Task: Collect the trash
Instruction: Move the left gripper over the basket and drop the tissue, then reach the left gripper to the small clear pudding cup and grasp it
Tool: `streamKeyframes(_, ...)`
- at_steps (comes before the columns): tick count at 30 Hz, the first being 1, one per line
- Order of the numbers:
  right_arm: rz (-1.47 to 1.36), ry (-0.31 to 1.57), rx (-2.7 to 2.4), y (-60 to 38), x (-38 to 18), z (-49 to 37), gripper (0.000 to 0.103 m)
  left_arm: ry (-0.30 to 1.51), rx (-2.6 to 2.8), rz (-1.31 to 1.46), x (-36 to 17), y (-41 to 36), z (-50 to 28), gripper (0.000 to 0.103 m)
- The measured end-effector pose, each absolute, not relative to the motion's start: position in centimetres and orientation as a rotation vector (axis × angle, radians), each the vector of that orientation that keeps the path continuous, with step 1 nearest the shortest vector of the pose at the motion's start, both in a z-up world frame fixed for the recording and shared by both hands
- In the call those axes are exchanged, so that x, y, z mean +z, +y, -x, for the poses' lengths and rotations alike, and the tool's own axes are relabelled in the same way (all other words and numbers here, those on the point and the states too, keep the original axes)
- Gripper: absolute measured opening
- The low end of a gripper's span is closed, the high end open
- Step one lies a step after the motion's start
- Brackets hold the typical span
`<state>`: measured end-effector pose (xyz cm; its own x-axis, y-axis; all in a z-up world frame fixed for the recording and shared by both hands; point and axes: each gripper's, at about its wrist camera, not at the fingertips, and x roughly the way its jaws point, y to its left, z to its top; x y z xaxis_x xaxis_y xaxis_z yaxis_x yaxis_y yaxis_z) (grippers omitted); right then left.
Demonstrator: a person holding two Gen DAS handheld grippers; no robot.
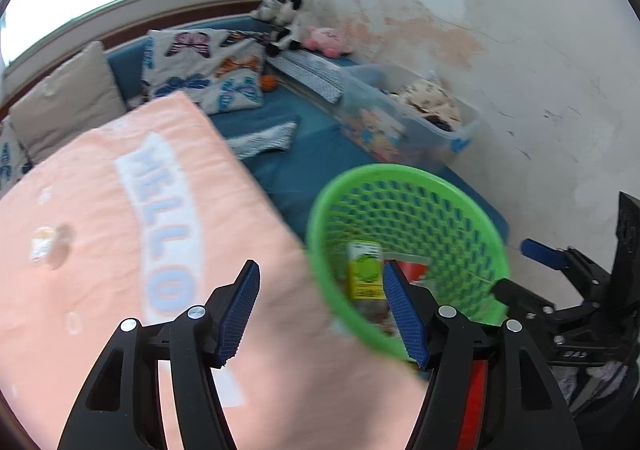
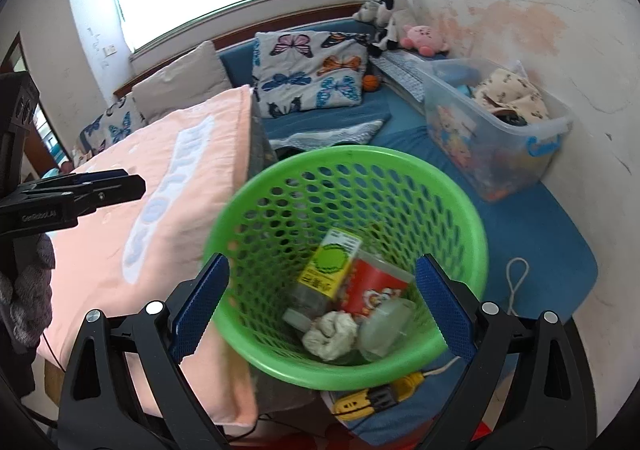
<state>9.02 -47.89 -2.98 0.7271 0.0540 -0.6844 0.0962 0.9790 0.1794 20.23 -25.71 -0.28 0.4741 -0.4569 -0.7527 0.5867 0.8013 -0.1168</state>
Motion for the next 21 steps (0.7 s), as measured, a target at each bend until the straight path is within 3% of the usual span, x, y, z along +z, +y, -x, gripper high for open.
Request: streamKeyframes(21,-0.137,0.782,0.145,-39.3,-2.6,-14.6,0.093,0.869,-0.307,-0.087,-1.7,-10.3,-26.7,0.062)
